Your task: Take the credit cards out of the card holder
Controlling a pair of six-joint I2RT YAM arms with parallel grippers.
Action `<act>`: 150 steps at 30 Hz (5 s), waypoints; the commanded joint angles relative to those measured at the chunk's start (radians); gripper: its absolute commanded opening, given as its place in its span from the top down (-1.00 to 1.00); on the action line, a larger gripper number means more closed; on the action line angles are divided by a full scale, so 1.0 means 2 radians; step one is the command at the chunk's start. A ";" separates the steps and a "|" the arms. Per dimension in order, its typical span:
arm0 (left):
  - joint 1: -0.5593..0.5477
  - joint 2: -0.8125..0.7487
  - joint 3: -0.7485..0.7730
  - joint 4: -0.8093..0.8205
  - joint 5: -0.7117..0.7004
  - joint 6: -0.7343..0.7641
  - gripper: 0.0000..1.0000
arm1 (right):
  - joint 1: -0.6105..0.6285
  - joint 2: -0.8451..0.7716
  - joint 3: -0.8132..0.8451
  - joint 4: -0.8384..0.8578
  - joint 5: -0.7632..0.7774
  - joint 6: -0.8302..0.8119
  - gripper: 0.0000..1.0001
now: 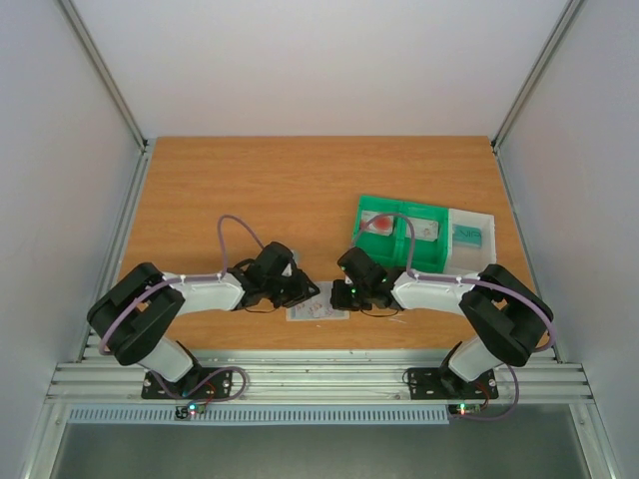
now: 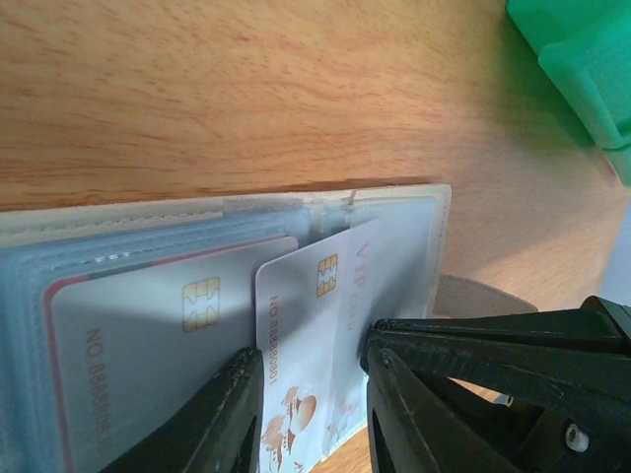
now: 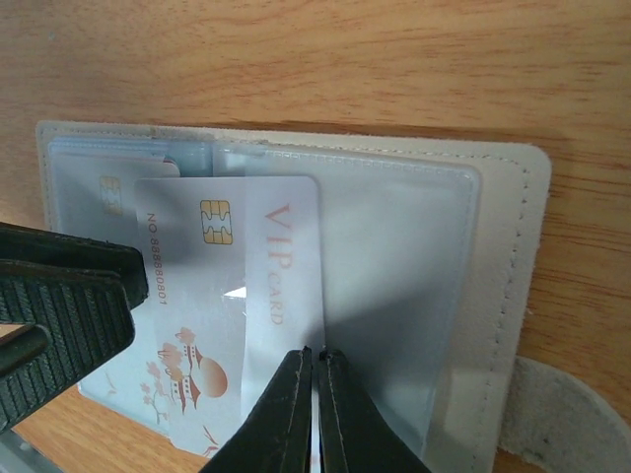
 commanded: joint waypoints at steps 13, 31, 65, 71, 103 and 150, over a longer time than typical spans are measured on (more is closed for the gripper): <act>-0.002 -0.004 -0.045 0.115 0.009 -0.027 0.52 | 0.000 0.022 -0.027 0.008 -0.006 0.016 0.89; -0.001 -0.026 -0.035 0.009 -0.031 0.010 0.30 | -0.002 0.016 -0.028 0.006 -0.004 0.013 0.87; -0.001 -0.041 -0.033 0.013 -0.010 -0.005 0.29 | -0.004 -0.033 -0.034 -0.015 0.005 0.013 0.76; -0.001 -0.076 -0.027 -0.036 -0.039 0.017 0.15 | -0.007 -0.055 -0.015 -0.030 -0.003 0.016 0.59; -0.002 -0.015 -0.045 0.041 -0.003 -0.010 0.14 | -0.028 0.031 -0.048 0.139 -0.081 0.079 0.37; -0.001 -0.298 -0.086 0.011 -0.047 0.052 0.99 | -0.105 -0.227 -0.034 0.048 -0.210 0.043 0.21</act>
